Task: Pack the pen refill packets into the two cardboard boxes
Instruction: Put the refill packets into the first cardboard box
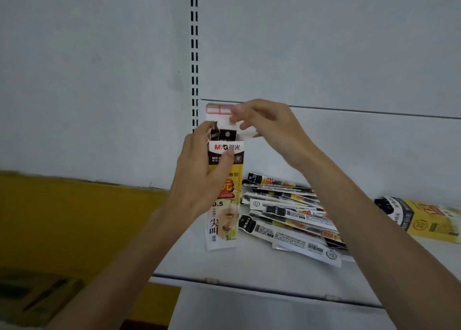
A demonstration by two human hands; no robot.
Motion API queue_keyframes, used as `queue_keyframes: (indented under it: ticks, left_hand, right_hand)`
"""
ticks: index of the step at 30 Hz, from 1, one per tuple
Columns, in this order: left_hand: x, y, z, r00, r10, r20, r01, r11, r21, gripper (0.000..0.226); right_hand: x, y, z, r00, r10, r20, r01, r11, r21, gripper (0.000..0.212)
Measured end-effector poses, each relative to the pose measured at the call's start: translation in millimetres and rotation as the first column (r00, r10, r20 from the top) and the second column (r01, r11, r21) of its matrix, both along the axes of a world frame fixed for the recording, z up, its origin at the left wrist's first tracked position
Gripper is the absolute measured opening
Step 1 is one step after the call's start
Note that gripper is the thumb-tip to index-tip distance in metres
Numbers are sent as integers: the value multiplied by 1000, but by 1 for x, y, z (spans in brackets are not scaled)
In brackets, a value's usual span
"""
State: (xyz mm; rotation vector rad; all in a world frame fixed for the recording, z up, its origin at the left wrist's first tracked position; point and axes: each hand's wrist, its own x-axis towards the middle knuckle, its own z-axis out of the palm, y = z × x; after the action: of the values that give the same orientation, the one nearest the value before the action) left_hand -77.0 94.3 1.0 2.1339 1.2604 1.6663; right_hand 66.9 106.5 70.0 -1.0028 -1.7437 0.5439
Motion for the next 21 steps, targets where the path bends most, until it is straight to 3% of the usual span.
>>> queue_keyframes:
  ticks: [2,4,5,7,9,11,14,21]
  left_hand:
    - [-5,0,-1,1000,-11,27,12,1000,-13,50]
    - [-8,0,-2,998,-2,69,4,1000,-28,54]
    - [-9,0,-2,996,7,87,-5,1000,-21,56]
    - [-9,0,-3,993,20,117,-19,1000,-8,60]
    - [-7,1,-4,990,37,138,-37,999,-3,63]
    - [-4,2,-6,991,63,117,-64,998,4,60]
    - [1,2,-11,996,59,70,-60,998,2,51]
    - [12,-2,-16,989,-97,114,100,995,-26,37]
  right_hand:
    - [11,1,-8,997,-71,-22,72,996,47,12]
    - [31,4,-22,970,-196,145,191,980,51,6]
    - [44,6,-30,916,-233,328,246,969,0,9]
    - [71,6,-49,718,-93,690,349,906,-241,26]
    - [87,0,-66,545,96,833,453,803,-388,37]
    - [92,-6,-76,573,80,815,462,790,-403,33]
    - [94,-10,-83,638,-11,770,420,843,-336,26]
    - [94,-16,-84,696,-193,691,364,925,-108,26]
